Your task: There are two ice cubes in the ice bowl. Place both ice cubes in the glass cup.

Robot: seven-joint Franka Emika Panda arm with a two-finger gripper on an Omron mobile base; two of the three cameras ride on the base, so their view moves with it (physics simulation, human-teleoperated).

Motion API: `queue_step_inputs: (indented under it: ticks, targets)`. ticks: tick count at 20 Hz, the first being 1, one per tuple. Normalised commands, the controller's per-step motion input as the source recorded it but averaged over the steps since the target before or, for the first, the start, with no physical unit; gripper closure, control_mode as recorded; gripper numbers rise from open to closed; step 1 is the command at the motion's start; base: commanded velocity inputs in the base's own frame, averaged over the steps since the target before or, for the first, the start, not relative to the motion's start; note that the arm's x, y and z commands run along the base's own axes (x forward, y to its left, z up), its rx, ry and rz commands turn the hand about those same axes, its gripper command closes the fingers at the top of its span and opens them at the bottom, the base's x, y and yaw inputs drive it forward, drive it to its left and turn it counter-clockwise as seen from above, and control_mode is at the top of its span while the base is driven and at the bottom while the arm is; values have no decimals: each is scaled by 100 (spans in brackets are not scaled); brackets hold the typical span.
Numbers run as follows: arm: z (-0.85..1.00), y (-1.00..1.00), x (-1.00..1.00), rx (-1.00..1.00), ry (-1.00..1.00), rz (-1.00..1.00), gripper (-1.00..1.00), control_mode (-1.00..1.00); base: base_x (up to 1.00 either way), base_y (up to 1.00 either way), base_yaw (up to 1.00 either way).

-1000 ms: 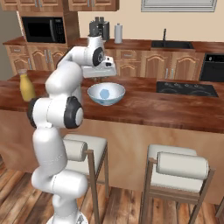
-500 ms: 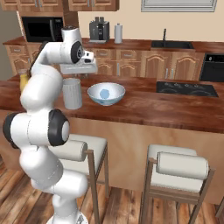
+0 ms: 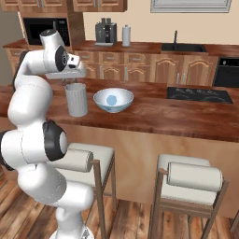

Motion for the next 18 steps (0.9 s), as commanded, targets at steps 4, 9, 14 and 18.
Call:
queue_step_inputs:
  ticks: [4, 9, 14, 18]
  targets:
    - [1, 12, 13, 4, 0, -11, 100, -100, 0, 0, 0]
    - [0, 2, 7, 14, 0, -10, 100, -100, 0, 0, 0]
    - [-2, 2, 15, 3, 7, -5, 100, -100, 0, 0, 0]
    - [-7, 22, 37, 1, 8, -7, 100, -100, 0, 0, 0]
